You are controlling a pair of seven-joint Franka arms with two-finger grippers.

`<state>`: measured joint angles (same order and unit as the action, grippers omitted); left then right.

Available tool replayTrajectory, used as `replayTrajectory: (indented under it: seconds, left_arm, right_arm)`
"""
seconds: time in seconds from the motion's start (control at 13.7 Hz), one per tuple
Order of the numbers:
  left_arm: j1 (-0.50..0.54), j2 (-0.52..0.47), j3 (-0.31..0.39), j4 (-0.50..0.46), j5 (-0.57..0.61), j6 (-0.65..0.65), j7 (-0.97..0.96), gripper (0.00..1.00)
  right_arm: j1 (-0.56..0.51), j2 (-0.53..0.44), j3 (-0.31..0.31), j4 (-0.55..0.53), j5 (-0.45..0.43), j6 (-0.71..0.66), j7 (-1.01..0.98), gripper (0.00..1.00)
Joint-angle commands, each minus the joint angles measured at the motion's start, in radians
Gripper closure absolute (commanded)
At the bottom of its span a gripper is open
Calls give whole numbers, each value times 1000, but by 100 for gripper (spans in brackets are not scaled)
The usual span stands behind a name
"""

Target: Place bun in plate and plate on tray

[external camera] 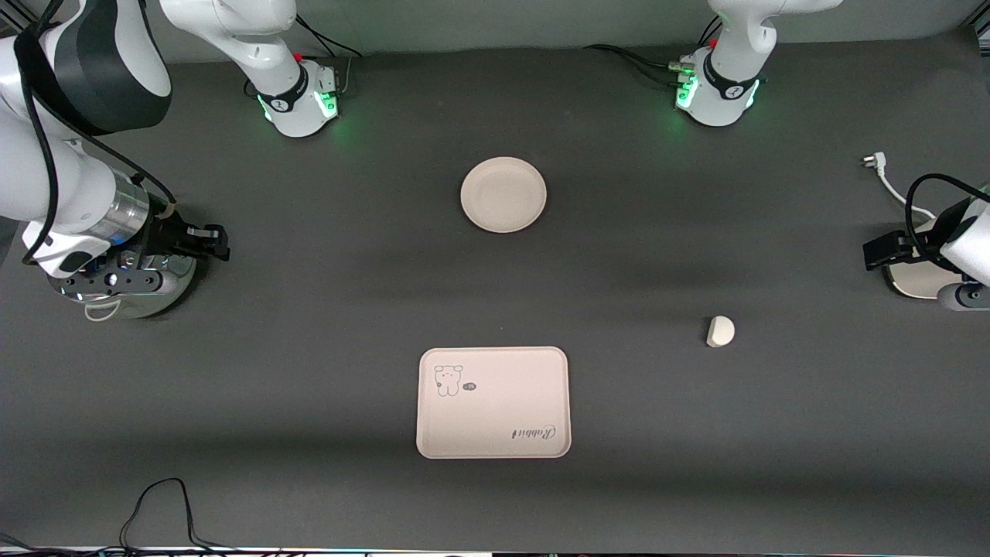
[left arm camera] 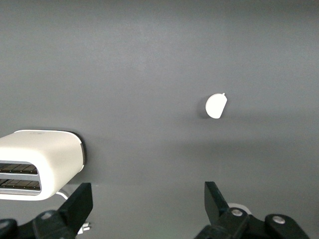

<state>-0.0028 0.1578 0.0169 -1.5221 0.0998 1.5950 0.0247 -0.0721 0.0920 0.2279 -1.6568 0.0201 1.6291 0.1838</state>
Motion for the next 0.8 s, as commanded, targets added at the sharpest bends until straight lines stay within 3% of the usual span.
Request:
replayTrajectory:
  seconds: [0.0,0.73]
  left_arm:
    - [-17,11,18,23,0,-21,27,0]
    - [-23,13,18,10,-18,-21,17,0]
  right_arm:
    - [3,-14,-4,-15,3,14,2,0]
    - [5,-18,-4,-18,3,14,3,0]
